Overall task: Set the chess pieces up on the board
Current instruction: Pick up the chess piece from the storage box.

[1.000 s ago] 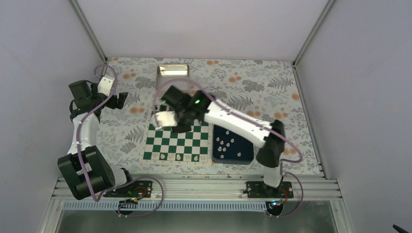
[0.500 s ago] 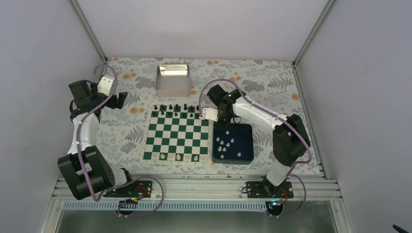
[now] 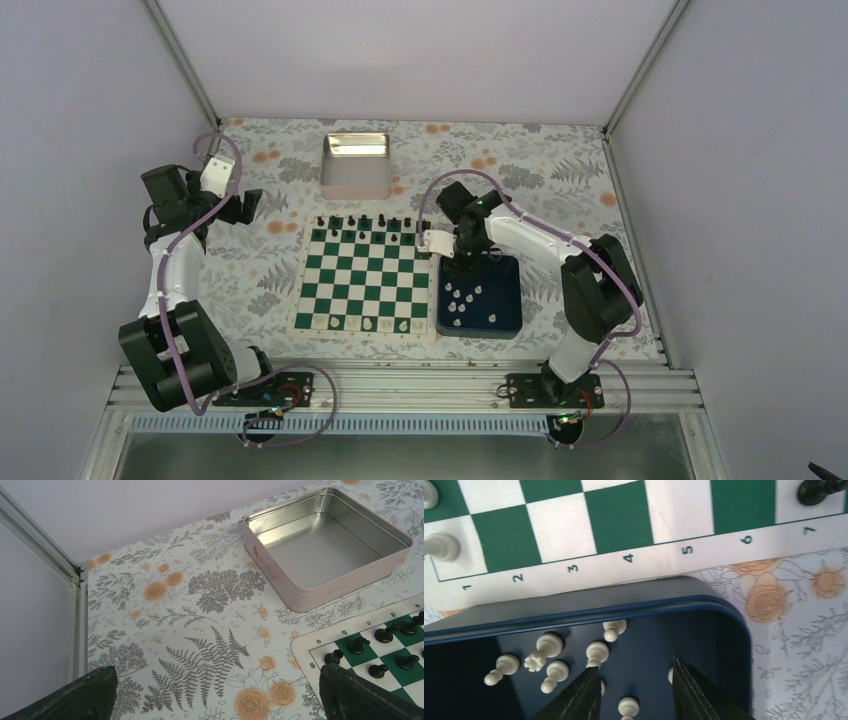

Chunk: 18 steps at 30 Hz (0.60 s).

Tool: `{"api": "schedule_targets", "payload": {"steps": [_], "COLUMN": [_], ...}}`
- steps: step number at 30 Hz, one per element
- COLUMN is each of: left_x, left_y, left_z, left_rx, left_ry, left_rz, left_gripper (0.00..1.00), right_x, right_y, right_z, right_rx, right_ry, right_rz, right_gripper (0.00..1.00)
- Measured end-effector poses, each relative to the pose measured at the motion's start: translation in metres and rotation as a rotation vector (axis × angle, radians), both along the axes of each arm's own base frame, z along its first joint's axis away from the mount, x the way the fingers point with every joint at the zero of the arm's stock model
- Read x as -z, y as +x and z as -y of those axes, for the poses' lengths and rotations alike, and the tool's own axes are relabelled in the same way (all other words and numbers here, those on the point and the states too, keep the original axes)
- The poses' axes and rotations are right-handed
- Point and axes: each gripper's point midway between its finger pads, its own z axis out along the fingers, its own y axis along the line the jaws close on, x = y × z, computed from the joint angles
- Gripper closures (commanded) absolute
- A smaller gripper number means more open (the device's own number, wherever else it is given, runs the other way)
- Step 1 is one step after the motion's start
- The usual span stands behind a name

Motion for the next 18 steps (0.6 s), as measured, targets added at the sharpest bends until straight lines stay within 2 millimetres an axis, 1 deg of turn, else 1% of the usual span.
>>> {"api": "schedule_targets", "payload": {"steps": [6,15,18], "left_x": [0.0,0.0,0.0], "left_y": [0.0,0.0,0.0], "left_z": [0.0,0.0,0.0], "left_rx": [-0.001,-0.001,-0.002], "left_ry": [-0.002,-0.003,-0.002], "left_rz": [-0.001,-0.001,-0.001], "left_gripper": [0.0,0.0,0.0], "right_x": [0.007,0.023,0.024], "right_y": [-0.011,-0.015,-0.017], "right_z": [-0.002,-0.005,-0.007], "right_rx": [-0.006,-0.009,-0.014], "right_ry": [0.024,0.028,0.027], "right_rz": [-0.048,-0.091,-0.096], "right_gripper": [0.62,0.63,0.63]}}
